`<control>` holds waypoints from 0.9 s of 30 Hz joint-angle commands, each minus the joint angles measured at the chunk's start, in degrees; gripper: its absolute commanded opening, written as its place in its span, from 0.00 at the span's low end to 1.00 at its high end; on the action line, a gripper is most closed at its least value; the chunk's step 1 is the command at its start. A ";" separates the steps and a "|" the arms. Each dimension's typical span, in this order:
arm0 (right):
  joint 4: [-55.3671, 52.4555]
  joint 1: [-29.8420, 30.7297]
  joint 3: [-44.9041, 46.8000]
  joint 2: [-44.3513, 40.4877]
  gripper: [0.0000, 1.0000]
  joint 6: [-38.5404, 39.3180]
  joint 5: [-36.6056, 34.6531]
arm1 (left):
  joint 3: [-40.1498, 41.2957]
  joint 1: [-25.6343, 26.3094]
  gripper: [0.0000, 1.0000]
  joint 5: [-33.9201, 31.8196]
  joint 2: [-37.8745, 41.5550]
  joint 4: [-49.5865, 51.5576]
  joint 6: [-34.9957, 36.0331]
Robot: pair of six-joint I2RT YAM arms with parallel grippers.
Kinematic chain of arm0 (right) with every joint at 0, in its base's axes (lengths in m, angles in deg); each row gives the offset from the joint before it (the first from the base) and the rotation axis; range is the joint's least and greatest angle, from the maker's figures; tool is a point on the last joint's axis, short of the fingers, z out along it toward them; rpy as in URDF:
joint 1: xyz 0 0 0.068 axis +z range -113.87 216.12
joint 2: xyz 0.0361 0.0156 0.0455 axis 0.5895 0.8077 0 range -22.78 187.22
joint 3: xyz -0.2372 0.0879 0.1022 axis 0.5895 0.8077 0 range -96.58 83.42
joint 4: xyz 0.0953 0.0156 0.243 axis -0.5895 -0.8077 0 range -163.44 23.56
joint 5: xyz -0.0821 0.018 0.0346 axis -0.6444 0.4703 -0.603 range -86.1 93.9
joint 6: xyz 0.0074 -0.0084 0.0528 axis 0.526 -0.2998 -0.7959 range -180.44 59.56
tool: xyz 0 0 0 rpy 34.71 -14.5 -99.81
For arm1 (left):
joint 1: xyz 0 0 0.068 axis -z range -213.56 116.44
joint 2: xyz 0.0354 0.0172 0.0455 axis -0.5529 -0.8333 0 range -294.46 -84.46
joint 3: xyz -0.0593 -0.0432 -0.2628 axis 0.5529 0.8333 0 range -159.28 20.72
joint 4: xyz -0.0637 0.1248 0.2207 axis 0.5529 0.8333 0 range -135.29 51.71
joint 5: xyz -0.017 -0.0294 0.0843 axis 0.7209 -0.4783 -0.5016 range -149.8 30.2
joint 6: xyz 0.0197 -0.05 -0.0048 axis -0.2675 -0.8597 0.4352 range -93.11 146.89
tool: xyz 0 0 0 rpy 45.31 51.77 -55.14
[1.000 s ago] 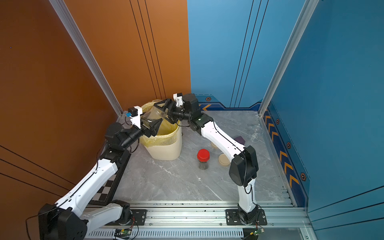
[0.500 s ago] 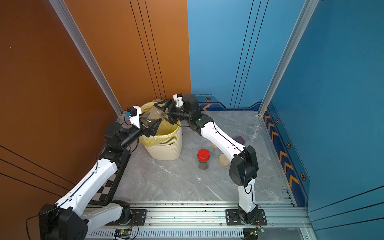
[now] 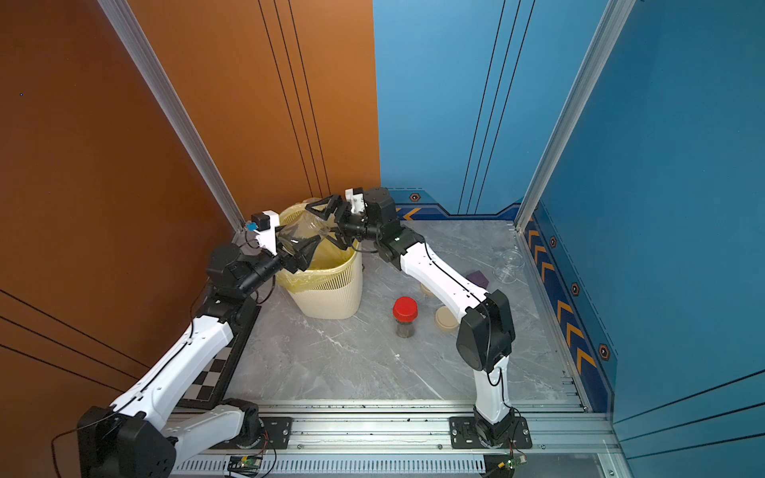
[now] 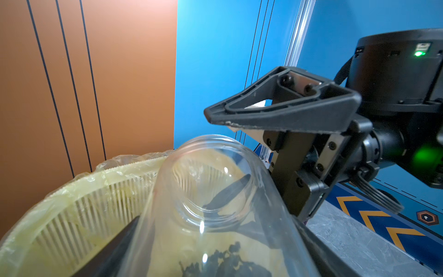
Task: Empty moldy tea leaves from jars
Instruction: Pour the moldy tea leaves from the jar into the trash bin.
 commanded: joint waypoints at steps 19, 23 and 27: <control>1.59 -1.81 2.20 -3.54 1.00 1.36 1.67 | -2.42 -1.89 0.43 -2.93 3.20 4.26 -6.52; 2.21 -1.84 1.97 -3.21 1.00 1.66 2.38 | -3.31 -1.93 0.42 -5.07 5.10 10.05 -7.79; 3.10 -1.79 1.91 -2.60 1.00 2.13 3.20 | -5.34 -1.94 0.41 -6.90 6.50 16.88 -9.22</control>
